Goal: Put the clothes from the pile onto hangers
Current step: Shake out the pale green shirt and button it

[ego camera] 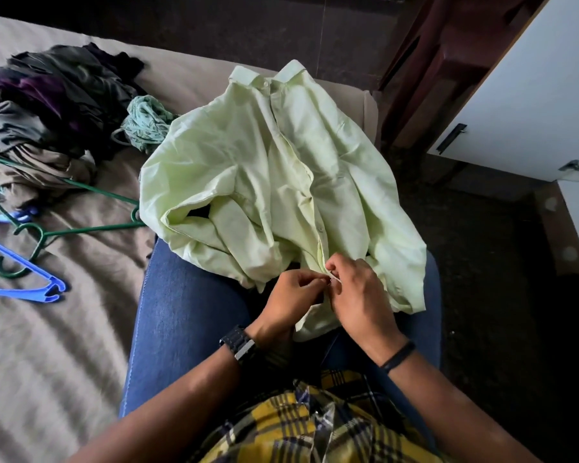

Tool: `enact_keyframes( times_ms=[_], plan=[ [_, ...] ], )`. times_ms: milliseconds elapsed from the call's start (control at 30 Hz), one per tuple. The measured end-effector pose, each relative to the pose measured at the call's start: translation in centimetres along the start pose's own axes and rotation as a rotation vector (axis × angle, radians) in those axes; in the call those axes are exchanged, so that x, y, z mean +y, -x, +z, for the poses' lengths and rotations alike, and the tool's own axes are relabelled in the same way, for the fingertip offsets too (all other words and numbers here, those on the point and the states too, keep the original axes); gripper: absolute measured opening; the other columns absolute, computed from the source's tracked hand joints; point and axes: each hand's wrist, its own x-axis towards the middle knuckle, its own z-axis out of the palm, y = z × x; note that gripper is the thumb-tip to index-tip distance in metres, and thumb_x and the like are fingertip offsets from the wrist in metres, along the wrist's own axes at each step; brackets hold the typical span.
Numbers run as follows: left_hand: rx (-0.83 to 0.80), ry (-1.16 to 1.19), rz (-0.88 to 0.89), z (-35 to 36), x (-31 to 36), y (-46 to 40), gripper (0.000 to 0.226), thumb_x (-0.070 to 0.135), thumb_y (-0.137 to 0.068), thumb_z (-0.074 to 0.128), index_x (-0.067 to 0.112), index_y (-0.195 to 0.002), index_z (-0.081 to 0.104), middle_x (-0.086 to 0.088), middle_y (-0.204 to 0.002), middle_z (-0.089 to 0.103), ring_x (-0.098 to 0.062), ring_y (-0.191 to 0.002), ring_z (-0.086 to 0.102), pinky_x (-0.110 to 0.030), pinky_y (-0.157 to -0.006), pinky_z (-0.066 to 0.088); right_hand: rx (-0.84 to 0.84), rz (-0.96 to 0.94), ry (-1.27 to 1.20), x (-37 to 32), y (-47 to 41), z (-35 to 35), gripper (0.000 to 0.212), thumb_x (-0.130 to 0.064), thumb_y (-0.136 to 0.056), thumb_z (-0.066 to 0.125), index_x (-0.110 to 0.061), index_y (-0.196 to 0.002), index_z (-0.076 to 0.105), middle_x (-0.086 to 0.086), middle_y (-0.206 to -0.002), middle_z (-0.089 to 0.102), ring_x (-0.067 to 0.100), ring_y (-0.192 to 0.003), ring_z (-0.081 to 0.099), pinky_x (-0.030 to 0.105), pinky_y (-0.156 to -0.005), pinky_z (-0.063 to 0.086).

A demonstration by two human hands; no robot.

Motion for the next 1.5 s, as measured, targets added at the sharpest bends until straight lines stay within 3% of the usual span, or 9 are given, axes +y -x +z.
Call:
enact_keyframes(
  times_ms=[133, 333, 467, 633, 833, 1133, 1267, 1400, 1500],
  plan=[
    [0.075, -0.069, 0.012, 0.0, -0.8, -0.4, 0.012, 0.004, -0.081, 0.066, 0.010, -0.086, 0.076, -0.010, -0.082, 0.074, -0.019, -0.080, 0.069, -0.039, -0.084, 0.054, 0.096, -0.099, 0.132, -0.9, 0.4, 0.7, 0.023, 0.009, -0.070, 0.061, -0.011, -0.080, 0.058, 0.001, -0.073, 0.059, 0.021, -0.073, 0.056, 0.031, -0.052, 0.050],
    [0.183, -0.261, 0.005, -0.4, -0.9, -0.4, 0.022, 0.005, -0.071, 0.071, 0.015, -0.090, 0.063, 0.000, -0.083, 0.072, -0.012, -0.081, 0.068, -0.029, -0.075, 0.056, 0.059, -0.154, 0.122, -1.2, 1.0, 1.8, 0.029, 0.008, -0.073, 0.069, -0.012, -0.092, 0.059, 0.001, -0.074, 0.061, 0.020, -0.072, 0.055, 0.027, -0.059, 0.048],
    [0.163, 0.099, -0.131, -0.5, -1.1, -0.3, 0.022, -0.003, -0.075, 0.068, 0.006, -0.092, 0.057, -0.008, -0.076, 0.069, -0.022, -0.072, 0.067, -0.037, -0.071, 0.056, 0.049, -0.158, 0.123, -1.4, 1.1, 1.7, 0.032, 0.009, -0.068, 0.070, -0.012, -0.090, 0.058, 0.000, -0.070, 0.060, 0.019, -0.068, 0.055, 0.024, -0.057, 0.045],
    [0.077, 0.553, -0.331, -0.3, -0.4, 0.1, 0.027, -0.012, -0.088, 0.048, 0.009, -0.072, 0.046, -0.001, -0.045, 0.048, -0.007, -0.037, 0.047, -0.015, -0.035, 0.038, 0.008, -0.087, -0.044, -1.7, 1.0, 1.3, 0.019, 0.002, -0.074, 0.071, -0.009, -0.085, 0.059, 0.003, -0.064, 0.060, 0.018, -0.058, 0.058, 0.020, -0.051, 0.041],
    [0.136, 0.724, -0.418, -0.2, -0.7, 0.0, 0.023, -0.010, -0.085, 0.055, 0.009, -0.071, 0.055, -0.010, -0.070, 0.059, -0.016, -0.062, 0.054, -0.020, -0.052, 0.052, -0.002, 0.115, -0.322, -0.5, 0.0, 0.8, 0.007, -0.007, -0.085, 0.068, -0.013, -0.087, 0.063, -0.005, -0.078, 0.068, 0.008, -0.070, 0.064, 0.021, -0.066, 0.053],
    [0.071, 0.611, -0.313, -0.4, -0.8, -0.3, 0.016, -0.001, -0.088, 0.061, 0.010, -0.078, 0.054, -0.008, -0.071, 0.057, -0.013, -0.060, 0.054, -0.019, -0.055, 0.048, 0.084, -0.018, -0.157, -0.5, 0.5, 1.8, 0.019, 0.000, -0.081, 0.067, -0.011, -0.090, 0.055, 0.000, -0.079, 0.061, 0.014, -0.071, 0.061, 0.034, -0.063, 0.054],
    [0.021, 0.803, -0.352, -0.7, -0.3, -0.6, 0.020, -0.007, -0.091, 0.049, 0.008, -0.081, 0.056, -0.005, -0.071, 0.065, -0.012, -0.061, 0.063, -0.021, -0.060, 0.055, 0.131, 0.244, -0.517, -0.3, 0.1, 1.1, 0.019, -0.006, -0.079, 0.074, -0.015, -0.089, 0.060, -0.009, -0.080, 0.066, 0.002, -0.074, 0.065, 0.018, -0.068, 0.054],
    [-0.166, 1.008, -0.400, -1.1, 0.0, -0.4, 0.025, -0.006, -0.088, 0.045, 0.003, -0.106, 0.061, -0.011, -0.096, 0.066, -0.020, -0.086, 0.062, -0.028, -0.078, 0.056, -0.067, 0.530, -1.155, 0.9, -1.3, -0.2, 0.025, 0.009, -0.072, 0.072, -0.007, -0.088, 0.061, 0.002, -0.075, 0.068, 0.009, -0.070, 0.065, 0.019, -0.068, 0.055],
    [-0.108, 0.787, -0.467, -0.5, -0.5, -0.4, 0.022, -0.007, -0.090, 0.043, 0.001, -0.092, 0.063, -0.010, -0.079, 0.068, -0.016, -0.070, 0.064, -0.027, -0.067, 0.056, -0.258, 0.727, -1.406, 2.2, -1.0, 0.1, 0.026, 0.017, -0.070, 0.066, -0.003, -0.085, 0.059, 0.008, -0.068, 0.067, 0.013, -0.063, 0.065, 0.020, -0.061, 0.055]
  ],
)
